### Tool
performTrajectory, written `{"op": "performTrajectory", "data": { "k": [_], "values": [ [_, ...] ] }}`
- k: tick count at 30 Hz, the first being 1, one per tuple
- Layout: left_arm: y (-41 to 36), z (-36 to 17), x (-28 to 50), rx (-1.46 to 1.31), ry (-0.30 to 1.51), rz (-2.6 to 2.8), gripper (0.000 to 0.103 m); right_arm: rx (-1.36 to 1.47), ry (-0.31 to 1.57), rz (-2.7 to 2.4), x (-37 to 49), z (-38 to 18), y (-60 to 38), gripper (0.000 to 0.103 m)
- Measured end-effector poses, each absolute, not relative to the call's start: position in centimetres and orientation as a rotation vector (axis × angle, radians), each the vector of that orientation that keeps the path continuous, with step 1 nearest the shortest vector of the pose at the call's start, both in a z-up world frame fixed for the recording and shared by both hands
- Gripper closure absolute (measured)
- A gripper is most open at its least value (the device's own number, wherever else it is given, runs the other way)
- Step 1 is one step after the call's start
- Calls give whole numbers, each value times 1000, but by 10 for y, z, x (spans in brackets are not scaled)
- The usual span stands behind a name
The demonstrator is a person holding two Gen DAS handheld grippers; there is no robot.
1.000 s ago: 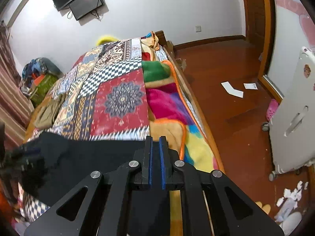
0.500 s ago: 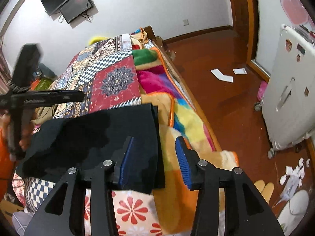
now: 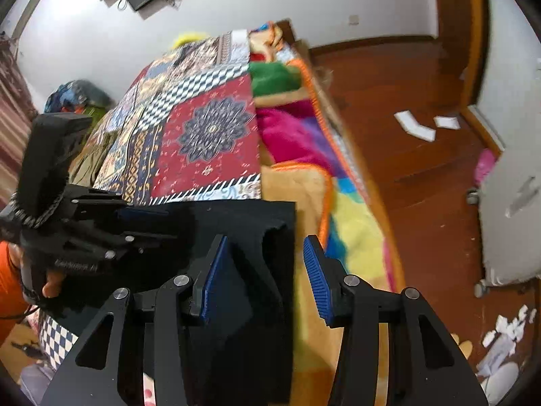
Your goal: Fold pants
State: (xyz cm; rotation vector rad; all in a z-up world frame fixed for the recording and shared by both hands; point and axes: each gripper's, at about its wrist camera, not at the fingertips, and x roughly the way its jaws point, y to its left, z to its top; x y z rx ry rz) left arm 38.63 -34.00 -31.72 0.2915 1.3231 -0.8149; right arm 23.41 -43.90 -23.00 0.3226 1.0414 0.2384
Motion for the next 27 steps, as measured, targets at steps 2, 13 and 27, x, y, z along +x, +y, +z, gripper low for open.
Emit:
{"op": "performTrajectory", "data": {
  "k": [2, 13, 27],
  "values": [
    [-336, -318, 382, 304, 1309, -808, 78, 341, 1065, 269, 238, -236, -435, 64],
    [-319, -278, 369, 296, 1147, -809, 101, 243, 898, 275, 230, -200, -415, 95],
    [-333, -284, 384, 373, 1132, -678, 87, 231, 1020, 159, 242, -221, -426, 79]
  ]
}}
